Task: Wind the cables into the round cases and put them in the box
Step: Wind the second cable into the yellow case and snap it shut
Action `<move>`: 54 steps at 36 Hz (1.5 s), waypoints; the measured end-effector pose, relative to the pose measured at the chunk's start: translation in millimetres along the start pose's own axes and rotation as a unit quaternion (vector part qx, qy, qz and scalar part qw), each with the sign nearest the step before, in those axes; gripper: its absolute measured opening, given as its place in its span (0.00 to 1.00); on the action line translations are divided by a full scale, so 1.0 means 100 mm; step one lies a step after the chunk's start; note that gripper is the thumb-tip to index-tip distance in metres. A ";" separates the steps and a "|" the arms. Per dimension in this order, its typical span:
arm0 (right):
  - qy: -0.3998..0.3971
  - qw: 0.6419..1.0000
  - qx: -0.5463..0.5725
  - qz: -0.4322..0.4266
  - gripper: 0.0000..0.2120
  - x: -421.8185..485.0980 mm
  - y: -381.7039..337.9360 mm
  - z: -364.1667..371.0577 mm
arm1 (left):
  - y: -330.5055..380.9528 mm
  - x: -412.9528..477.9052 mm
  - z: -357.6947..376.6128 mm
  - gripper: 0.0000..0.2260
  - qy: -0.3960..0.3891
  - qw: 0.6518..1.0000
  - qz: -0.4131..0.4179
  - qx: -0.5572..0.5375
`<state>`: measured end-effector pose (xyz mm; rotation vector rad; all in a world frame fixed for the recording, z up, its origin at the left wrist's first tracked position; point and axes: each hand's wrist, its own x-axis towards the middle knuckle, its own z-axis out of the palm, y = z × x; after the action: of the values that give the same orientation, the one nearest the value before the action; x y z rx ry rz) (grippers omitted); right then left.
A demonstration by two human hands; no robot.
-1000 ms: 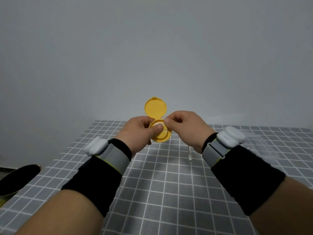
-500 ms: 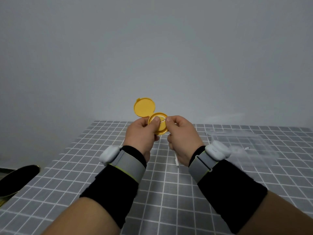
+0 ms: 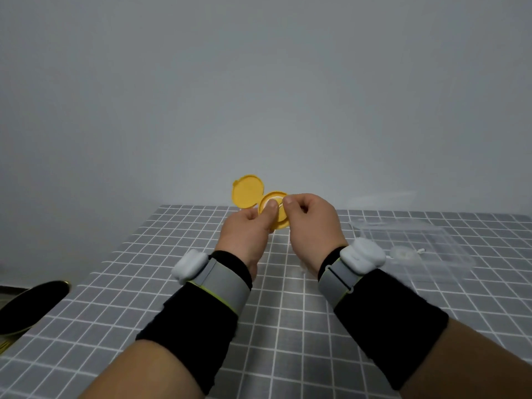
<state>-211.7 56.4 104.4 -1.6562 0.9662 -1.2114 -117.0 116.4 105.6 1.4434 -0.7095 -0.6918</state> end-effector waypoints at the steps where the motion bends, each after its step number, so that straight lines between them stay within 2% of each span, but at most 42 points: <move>1: -0.006 1.000 -0.021 -0.011 0.09 0.02 -0.01 -0.03 | 0.01 -0.01 -0.03 0.19 0.002 0.999 -0.002 0.040; 5: -0.047 0.990 -0.123 -0.046 0.07 0.12 -0.03 -0.15 | 0.11 -0.03 -0.12 0.21 0.109 0.973 0.059 0.193; 8: -0.097 0.979 -0.171 -0.063 0.08 0.17 -0.05 -0.22 | 0.22 -0.04 -0.16 0.17 0.161 0.939 0.160 0.257; 10: -0.124 0.972 -0.183 -0.078 0.08 0.18 -0.07 -0.25 | 0.24 0.01 -0.20 0.11 0.124 0.912 0.242 0.308; 13: -0.161 0.966 -0.180 -0.092 0.07 0.20 -0.08 -0.30 | 0.27 0.08 -0.25 0.25 -0.029 0.876 0.238 0.418; 14: -0.173 0.964 -0.177 -0.096 0.07 0.20 -0.09 -0.31 | 0.28 0.09 -0.26 0.26 -0.068 0.866 0.224 0.442; 16: -0.192 0.958 -0.182 -0.106 0.06 0.20 -0.09 -0.33 | 0.30 0.09 -0.28 0.18 -0.115 0.851 0.187 0.477; 19: -0.212 0.950 -0.198 -0.116 0.06 0.18 -0.10 -0.35 | 0.32 0.05 -0.28 0.06 -0.137 0.842 0.158 0.497; 24: -0.174 0.976 -0.097 -0.081 0.04 0.17 -0.05 -0.37 | 0.30 -0.01 -0.26 0.07 -0.137 0.898 0.139 0.394; 34: -0.100 0.992 -0.038 -0.073 0.03 0.11 -0.01 -0.30 | 0.18 -0.03 -0.24 0.05 -0.073 0.954 0.114 0.268; 39: -0.067 0.988 -0.097 -0.100 0.02 0.05 0.04 -0.24 | 0.15 -0.02 -0.21 0.04 -0.029 0.971 0.097 0.214; 45: -0.062 0.957 -0.228 -0.168 0.03 -0.01 0.07 -0.20 | 0.11 -0.02 -0.19 0.04 0.003 0.982 0.079 0.171; 54: -0.078 0.908 -0.376 -0.168 0.09 -0.13 0.03 -0.14 | 0.05 -0.06 -0.17 0.05 0.016 0.988 0.048 0.143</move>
<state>-228.8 64.4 99.6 -2.5741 1.1569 -0.9361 -107.7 131.3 110.3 1.6644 -0.8743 -0.5054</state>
